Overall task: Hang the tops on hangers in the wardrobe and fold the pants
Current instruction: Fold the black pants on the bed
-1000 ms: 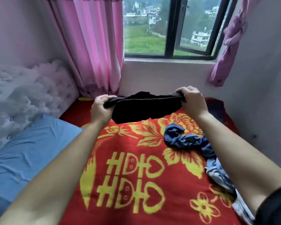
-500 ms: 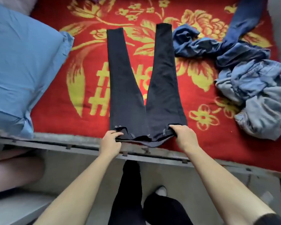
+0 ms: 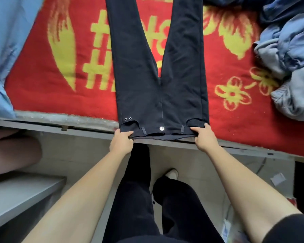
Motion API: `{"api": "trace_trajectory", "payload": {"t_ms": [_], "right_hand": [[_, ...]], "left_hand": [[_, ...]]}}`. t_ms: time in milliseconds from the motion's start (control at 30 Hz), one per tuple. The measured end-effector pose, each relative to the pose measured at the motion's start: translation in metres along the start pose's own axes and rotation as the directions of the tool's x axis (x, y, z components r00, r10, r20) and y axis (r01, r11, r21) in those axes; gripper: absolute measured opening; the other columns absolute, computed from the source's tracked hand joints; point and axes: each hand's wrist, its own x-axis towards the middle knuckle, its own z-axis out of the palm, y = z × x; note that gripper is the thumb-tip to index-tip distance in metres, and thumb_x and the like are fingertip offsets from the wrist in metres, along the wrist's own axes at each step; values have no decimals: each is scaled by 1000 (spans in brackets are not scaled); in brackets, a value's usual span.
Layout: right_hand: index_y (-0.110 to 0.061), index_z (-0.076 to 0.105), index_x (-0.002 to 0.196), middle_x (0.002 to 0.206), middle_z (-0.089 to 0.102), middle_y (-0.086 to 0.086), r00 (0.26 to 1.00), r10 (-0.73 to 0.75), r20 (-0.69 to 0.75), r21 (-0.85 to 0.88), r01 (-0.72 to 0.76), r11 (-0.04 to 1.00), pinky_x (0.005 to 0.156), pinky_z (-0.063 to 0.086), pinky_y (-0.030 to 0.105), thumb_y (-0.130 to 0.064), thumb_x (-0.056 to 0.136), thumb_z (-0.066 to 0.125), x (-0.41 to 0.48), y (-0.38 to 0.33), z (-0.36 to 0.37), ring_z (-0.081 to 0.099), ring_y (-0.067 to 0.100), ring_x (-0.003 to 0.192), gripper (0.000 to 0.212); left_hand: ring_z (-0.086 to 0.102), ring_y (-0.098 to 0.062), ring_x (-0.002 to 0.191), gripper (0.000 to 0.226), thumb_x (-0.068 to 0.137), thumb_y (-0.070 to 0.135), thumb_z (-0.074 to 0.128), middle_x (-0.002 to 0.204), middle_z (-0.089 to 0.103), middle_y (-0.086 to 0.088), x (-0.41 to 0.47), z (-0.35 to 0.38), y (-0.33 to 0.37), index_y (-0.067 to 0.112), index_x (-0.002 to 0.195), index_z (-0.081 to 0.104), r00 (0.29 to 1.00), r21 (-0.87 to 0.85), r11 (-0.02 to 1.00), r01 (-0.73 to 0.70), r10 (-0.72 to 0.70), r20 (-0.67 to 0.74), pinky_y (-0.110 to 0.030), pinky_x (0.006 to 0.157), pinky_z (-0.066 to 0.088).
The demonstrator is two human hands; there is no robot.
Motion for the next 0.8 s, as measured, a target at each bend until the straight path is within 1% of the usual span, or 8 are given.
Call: {"api": "trace_trajectory", "payload": {"t_ms": [133, 267, 367, 433, 500, 633, 700, 800], "right_hand": [[-22, 65, 130, 154, 36, 17, 994, 111, -1, 371, -102, 923, 116, 34, 41, -6, 86, 53, 16, -6, 11, 32, 28, 145, 48], [-21, 48, 138, 136, 44, 8, 863, 493, -109, 752, -252, 608, 97, 44, 35, -33, 78, 76, 22, -9, 17, 51, 24, 109, 68], [-15, 56, 132, 128, 62, 6, 827, 562, -4, 868, -276, 412, 96, 50, 35, -29, 75, 82, 34, -6, 23, 62, 24, 111, 64], [-15, 66, 107, 113, 71, 8, 864, 501, -56, 791, -268, 550, 86, 51, 33, -20, 82, 73, 34, -12, 28, 66, 28, 101, 27], [-12, 67, 105, 112, 71, 12, 895, 433, -109, 573, -299, 763, 89, 49, 36, -21, 88, 66, 31, -14, 33, 63, 34, 105, 20], [-13, 61, 121, 118, 65, 12, 928, 332, -170, 473, -219, 853, 89, 44, 38, -22, 91, 61, 28, -13, 30, 57, 34, 111, 31], [-15, 56, 127, 113, 60, 11, 954, 215, -210, 408, -114, 906, 83, 41, 36, -24, 93, 59, 24, -16, 29, 55, 32, 106, 35], [-21, 48, 140, 103, 51, 6, 977, 116, -178, 355, -46, 934, 78, 40, 34, -25, 94, 59, 11, -18, 36, 52, 27, 95, 47]], "left_hand": [[46, -23, 129, 47, 86, 7, 52, 151, 34, -15, 22, 14, -6, 24, 130, 62, 999, -295, 955, 30, -35, -10, -28, 99, 40], [58, -21, 100, 57, 80, 22, 68, 130, 54, -16, 34, 24, -6, 11, 131, 46, 953, -816, 527, 237, -290, 89, -37, 93, 50], [64, -22, 104, 52, 82, 15, 73, 118, 65, -9, 41, 29, -7, 9, 128, 50, 935, -798, 576, 177, -352, -47, -39, 97, 51], [63, -26, 103, 38, 84, 12, 69, 106, 66, -2, 47, 27, -11, 11, 119, 55, 944, -615, 769, 174, -309, -119, -32, 90, 48], [60, -30, 107, 33, 85, 17, 69, 105, 65, -5, 53, 23, -17, 9, 114, 56, 963, -395, 895, 206, -257, -80, -29, 82, 41], [52, -33, 118, 48, 86, 22, 67, 129, 54, -12, 64, 1, -2, 12, 129, 48, 944, -186, 959, 213, -252, -215, -40, 93, 41], [51, -29, 118, 44, 90, 28, 63, 130, 49, -9, 75, -12, 28, 16, 130, 49, 945, -148, 988, 40, -86, -317, -42, 94, 41], [57, -22, 108, 37, 94, 37, 58, 124, 52, -4, 99, -22, 99, 18, 125, 54, 972, -160, 972, -174, 144, -185, -35, 93, 45]]}}
